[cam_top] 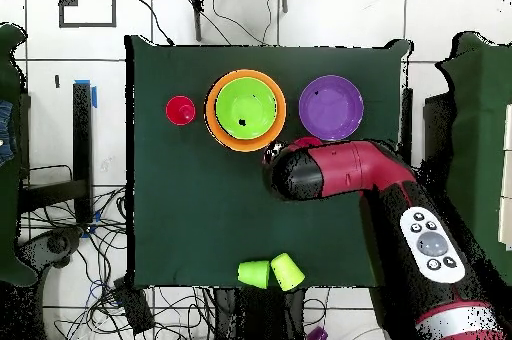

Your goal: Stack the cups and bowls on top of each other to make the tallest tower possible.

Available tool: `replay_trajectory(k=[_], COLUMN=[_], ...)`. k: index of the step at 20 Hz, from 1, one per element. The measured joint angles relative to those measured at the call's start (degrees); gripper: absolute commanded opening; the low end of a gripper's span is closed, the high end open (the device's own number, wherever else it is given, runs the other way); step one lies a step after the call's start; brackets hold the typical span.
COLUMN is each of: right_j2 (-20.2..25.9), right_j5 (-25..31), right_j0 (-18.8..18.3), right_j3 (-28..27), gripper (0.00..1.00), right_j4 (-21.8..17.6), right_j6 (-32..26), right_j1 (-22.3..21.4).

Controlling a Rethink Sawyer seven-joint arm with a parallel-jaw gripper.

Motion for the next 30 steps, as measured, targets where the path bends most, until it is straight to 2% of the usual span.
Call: replay_trajectory(k=[7, 17, 23, 30], right_j2=[1.17, 3.71, 4.06, 4.06], right_j5=[0.01, 0.02, -1.38, -3.64], right_j0=[0.69, 1.17, 2.17, 4.59], right_j3=[-5.83, -10.94, -11.53, -11.41], gripper=[0.00, 0.00, 0.00, 0.00], right_j4=[-0.01, -0.05, 0.49, 4.50], right_j6=[0.00, -0.01, -0.01, -0.01], right_j1=[1.60, 3.50, 3.60, 3.13])
